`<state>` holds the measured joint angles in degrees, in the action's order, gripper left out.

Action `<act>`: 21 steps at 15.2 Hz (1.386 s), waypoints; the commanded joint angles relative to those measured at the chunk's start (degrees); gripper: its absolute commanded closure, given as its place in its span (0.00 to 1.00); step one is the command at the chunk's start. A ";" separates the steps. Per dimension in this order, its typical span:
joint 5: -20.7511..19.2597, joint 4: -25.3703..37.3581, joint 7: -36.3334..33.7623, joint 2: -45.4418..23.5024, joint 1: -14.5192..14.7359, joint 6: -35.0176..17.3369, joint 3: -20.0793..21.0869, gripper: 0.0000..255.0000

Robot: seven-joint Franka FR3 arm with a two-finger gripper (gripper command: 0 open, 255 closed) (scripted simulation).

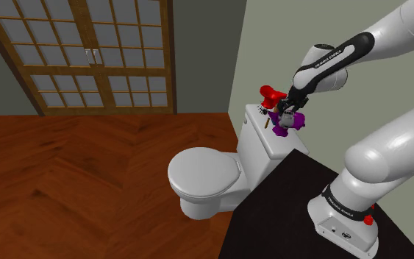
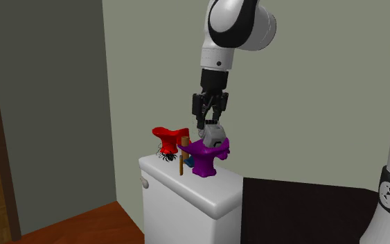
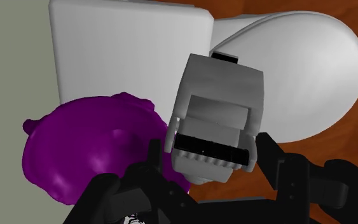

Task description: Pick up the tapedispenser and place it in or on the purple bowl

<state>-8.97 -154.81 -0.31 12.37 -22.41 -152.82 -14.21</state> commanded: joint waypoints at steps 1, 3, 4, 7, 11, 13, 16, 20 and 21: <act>-0.28 0.27 -0.20 1.88 -0.14 2.16 0.23 1.00; -0.38 0.79 -0.25 3.34 -0.21 4.13 0.40 1.00; -0.41 1.07 -0.27 4.05 -0.23 5.11 0.49 1.00; -0.46 2.00 -0.31 6.04 -0.29 8.02 0.74 1.00; 1.18 7.78 4.28 2.03 -0.44 9.55 -2.12 1.00; 2.73 11.67 7.43 -1.08 -0.47 10.25 -3.92 1.00; 5.66 17.86 12.27 -5.92 -0.65 11.63 -6.25 1.00; 10.31 26.85 18.68 -12.77 -1.62 14.20 -8.48 1.00; 10.90 28.00 19.43 -13.63 -1.86 14.58 -8.62 1.00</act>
<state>1.12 -128.47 17.62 -0.30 -23.84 -139.02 -22.33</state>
